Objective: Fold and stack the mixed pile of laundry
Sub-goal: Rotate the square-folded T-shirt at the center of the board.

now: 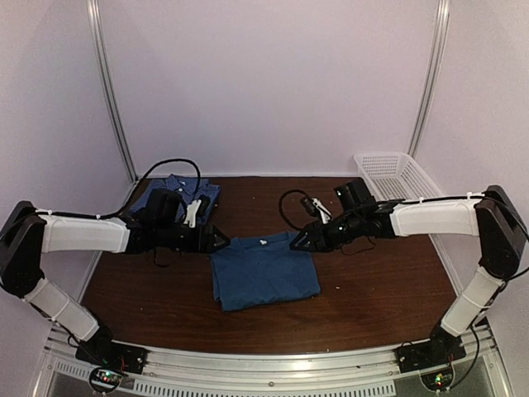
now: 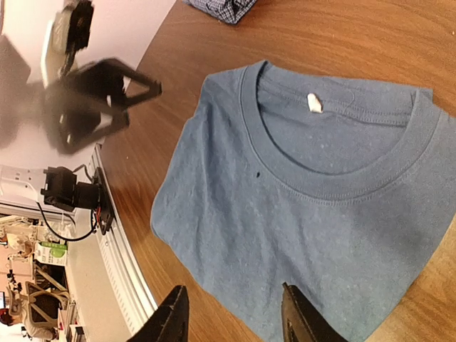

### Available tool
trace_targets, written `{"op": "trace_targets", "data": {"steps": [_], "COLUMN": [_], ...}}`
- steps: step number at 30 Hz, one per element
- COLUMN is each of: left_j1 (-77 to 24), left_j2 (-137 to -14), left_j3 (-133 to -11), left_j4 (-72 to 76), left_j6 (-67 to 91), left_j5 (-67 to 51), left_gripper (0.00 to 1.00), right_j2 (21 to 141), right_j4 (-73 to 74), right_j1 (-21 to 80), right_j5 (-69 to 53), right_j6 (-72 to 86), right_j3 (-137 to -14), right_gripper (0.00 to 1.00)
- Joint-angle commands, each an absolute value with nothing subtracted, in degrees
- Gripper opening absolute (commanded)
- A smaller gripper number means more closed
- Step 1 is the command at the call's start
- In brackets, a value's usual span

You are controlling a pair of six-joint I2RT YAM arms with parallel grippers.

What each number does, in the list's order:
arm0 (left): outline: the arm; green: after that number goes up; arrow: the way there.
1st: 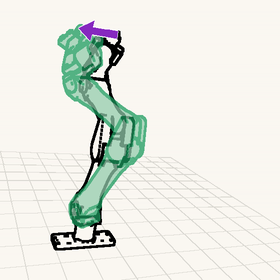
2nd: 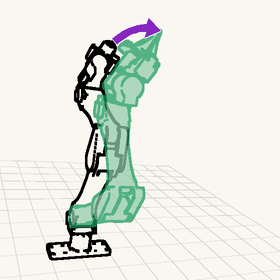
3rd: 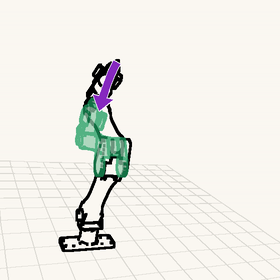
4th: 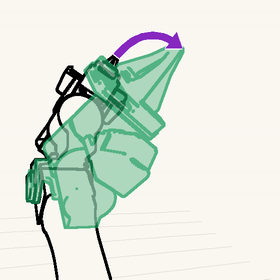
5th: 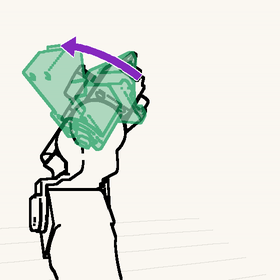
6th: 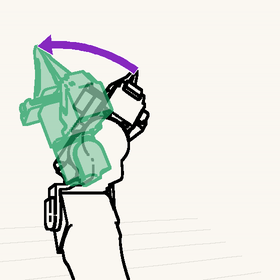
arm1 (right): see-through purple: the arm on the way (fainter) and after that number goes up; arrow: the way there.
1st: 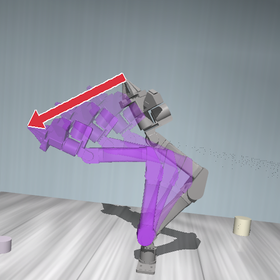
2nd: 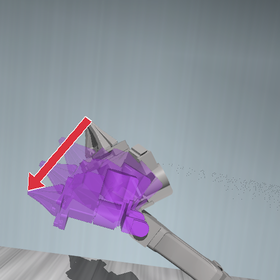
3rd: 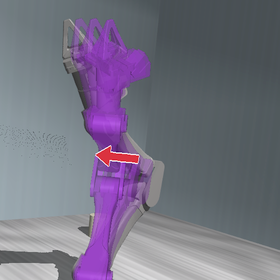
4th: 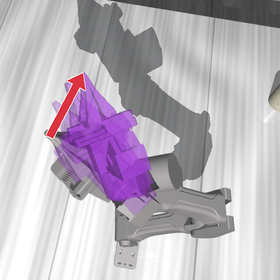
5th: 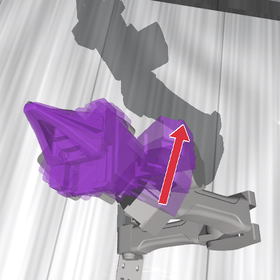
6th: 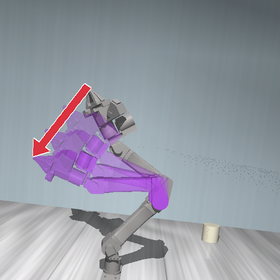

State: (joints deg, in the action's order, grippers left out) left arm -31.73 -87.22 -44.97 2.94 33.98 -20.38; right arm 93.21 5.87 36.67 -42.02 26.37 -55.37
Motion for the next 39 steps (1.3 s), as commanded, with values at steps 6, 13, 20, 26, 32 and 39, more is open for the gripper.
{"op": "trace_targets", "data": {"steps": [6,13,20,26,32,39], "left_j1": [-40.87,-40.59,-30.35,-29.05,-24.82,-22.55], "left_j2": [-82.93,-88.35,-86.55,-79.63,-76.85,-76.64], "left_j3": [-35.16,-30.73,-29.73,-31.59,-30.31,-29.80], "left_j4": [11.32,9.84,8.30,10.00,10.00,8.93], "left_j6": [38.82,39.98,39.85,40.06,43.82,45.74], "left_j5": [-27.30,-24.40,-23.39,-23.52,-24.66,-25.28], "left_gripper": [0.56,0.52,0.50,0.63,0.77,0.81], "right_j2": [104.62,112.05,109.63,97.80,96.78,103.46], "right_j4": [6.20,3.84,2.78,4.77,15.86,21.86], "right_j1": [35.67,32.22,29.73,31.17,43.80,58.78], "right_j5": [-41.82,-40.59,-37.29,-34.15,-24.88,-16.14], "right_j6": [24.36,25.47,26.50,21.93,12.81,5.48], "right_j3": [-62.16,-58.38,-51.98,-56.87,-68.58,-76.77], "right_gripper": [0.44,0.41,0.41,0.44,0.43,0.41]}}
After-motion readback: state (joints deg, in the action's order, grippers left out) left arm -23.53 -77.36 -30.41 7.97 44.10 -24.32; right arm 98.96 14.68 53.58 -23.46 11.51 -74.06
